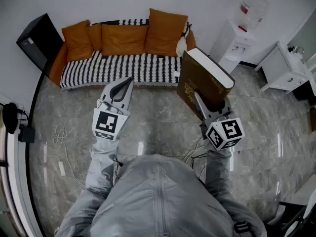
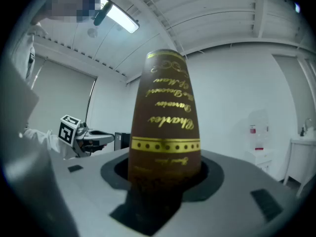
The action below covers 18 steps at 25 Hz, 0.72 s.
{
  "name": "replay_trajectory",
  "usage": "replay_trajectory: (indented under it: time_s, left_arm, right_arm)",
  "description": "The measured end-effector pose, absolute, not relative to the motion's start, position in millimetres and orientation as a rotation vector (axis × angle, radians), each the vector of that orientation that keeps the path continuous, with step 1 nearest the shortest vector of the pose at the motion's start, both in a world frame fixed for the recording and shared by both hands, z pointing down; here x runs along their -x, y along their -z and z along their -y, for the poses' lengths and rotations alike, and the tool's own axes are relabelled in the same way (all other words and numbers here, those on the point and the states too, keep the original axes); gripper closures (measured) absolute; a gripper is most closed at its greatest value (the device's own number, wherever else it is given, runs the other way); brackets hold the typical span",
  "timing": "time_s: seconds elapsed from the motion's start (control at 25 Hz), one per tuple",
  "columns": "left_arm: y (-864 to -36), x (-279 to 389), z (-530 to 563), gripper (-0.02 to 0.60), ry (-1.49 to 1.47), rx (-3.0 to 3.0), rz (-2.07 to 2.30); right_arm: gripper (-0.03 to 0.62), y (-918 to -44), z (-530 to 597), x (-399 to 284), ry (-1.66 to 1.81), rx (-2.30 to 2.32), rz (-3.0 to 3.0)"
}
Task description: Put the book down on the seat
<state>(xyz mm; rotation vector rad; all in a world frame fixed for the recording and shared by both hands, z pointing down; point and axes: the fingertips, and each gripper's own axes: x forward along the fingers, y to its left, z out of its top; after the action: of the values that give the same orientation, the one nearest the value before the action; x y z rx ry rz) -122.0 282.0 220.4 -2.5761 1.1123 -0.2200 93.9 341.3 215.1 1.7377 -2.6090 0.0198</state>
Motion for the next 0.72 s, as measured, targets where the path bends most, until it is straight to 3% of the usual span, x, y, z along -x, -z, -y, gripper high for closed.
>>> replay_trajectory:
  time_s: [0.72]
  left_arm:
    - [-242, 103, -277, 0.555, 0.276, 2.589, -1.142]
  right_arm:
    - [0.353, -226, -333, -117, -0.04, -1.713, 2.646]
